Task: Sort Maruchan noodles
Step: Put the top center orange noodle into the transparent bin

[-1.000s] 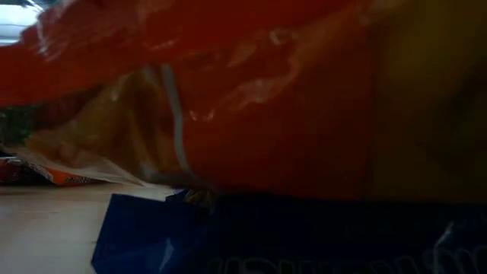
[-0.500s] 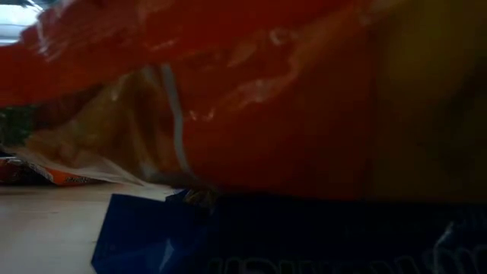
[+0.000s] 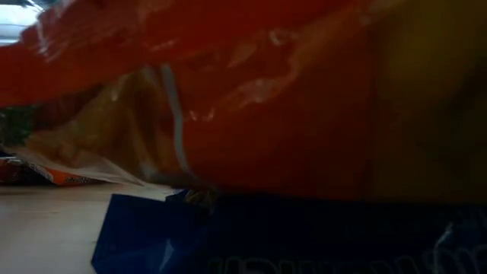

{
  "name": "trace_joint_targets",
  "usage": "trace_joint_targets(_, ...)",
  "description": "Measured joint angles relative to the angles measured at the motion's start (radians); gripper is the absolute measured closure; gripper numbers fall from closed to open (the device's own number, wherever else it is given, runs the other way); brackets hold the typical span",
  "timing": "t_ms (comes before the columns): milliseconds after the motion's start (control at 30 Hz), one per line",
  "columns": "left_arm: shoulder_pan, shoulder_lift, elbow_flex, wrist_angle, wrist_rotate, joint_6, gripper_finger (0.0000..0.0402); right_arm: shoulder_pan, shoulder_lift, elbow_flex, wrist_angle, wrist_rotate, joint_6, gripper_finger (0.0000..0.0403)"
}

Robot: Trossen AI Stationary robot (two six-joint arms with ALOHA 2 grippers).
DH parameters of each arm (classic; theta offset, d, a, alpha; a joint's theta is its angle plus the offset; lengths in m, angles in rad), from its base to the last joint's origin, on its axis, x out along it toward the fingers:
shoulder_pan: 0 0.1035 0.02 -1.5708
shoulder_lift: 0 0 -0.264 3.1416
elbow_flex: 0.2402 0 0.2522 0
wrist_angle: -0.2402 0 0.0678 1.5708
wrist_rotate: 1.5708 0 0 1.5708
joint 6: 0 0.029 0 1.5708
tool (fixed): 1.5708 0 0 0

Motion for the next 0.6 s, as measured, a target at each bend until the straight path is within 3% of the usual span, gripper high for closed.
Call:
trace_joint_targets(133,0.0,0.0,0.0,0.0,0.0,0.0,0.0322,0.0,0.03,-0.001,-0.076,-0.003,-0.02,0.0237)
trace_joint_targets(333,0.0,0.0,0.0,0.004,0.0,0.0,0.0322,0.007,0.082,-0.001,-0.033,0.026,-0.022,0.0237)
trace_joint_targets(600,0.0,0.0,0.0,0.01,0.0,0.0,0.0322,0.015,0.115,-0.001,0.018,0.197,-0.054,0.0237)
